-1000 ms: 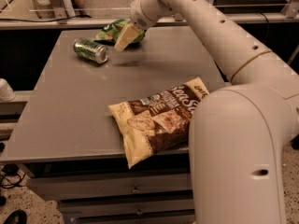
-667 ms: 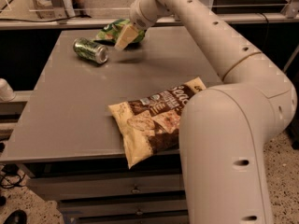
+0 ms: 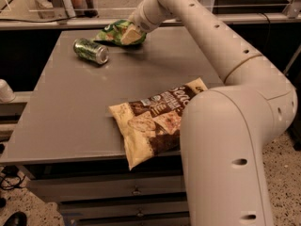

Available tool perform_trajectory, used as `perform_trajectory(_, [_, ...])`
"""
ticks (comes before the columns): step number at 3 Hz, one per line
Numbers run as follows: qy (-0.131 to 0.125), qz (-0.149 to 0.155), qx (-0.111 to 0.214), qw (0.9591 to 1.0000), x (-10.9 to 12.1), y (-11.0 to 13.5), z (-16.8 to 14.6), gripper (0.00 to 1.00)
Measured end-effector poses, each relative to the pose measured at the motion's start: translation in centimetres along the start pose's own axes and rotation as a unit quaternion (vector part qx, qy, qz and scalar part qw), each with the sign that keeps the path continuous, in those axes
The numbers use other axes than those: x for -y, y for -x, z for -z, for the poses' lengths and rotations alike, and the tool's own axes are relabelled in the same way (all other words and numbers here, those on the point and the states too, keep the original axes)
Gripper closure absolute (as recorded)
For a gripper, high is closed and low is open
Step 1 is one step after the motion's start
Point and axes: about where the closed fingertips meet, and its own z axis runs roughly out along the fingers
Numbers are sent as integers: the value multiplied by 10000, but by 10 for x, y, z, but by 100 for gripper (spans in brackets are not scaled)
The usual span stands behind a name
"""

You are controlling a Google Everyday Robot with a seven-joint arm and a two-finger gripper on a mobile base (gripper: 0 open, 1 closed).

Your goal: Pick green rice chip bag

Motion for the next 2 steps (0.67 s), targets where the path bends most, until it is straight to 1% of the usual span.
perform_trajectory(1, [-20, -26, -39, 10000, 0, -9, 4, 64])
perform_trajectory(2, [-14, 17, -24, 10000, -5, -11, 13, 87])
